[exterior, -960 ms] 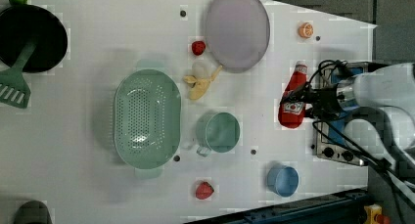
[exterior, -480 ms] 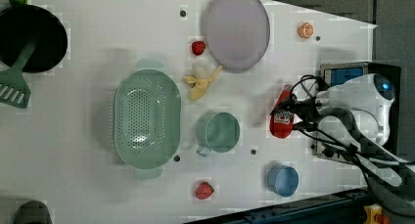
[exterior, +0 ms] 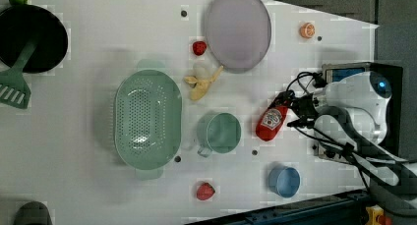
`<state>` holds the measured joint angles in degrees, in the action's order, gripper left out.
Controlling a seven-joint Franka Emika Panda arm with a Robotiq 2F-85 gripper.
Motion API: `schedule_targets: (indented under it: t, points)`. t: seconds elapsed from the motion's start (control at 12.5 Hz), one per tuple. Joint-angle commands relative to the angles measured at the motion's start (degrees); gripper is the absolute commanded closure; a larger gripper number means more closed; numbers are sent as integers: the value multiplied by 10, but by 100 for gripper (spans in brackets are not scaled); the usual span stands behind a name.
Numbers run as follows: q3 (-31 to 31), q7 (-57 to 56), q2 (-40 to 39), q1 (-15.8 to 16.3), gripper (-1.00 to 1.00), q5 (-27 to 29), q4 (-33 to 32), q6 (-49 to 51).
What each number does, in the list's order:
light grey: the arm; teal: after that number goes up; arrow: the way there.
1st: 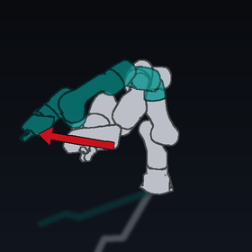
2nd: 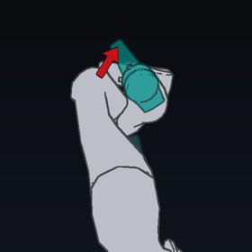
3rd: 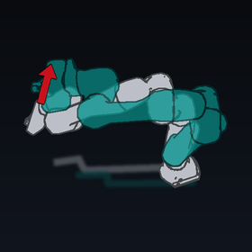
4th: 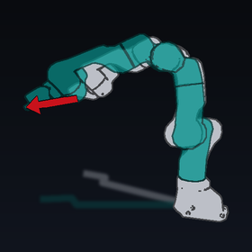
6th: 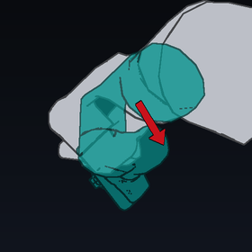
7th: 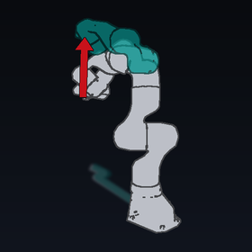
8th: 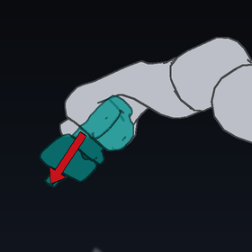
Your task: Pick Ketchup from oven and place it on table.
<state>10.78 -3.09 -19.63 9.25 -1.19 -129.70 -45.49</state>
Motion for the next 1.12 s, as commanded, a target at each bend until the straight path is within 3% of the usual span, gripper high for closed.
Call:
schedule_targets:
  t: [0.08, 0.48, 0.8, 1.12]
  points:
    - [8, 15, 104, -8, -100, 8, 53, 59]
    - [15, 15, 205, -8, -100, 6, 195, 206]
    - [13, 15, 208, -7, -100, 6, 307, 321]
    - [13, 15, 207, -7, -100, 6, 372, 490]
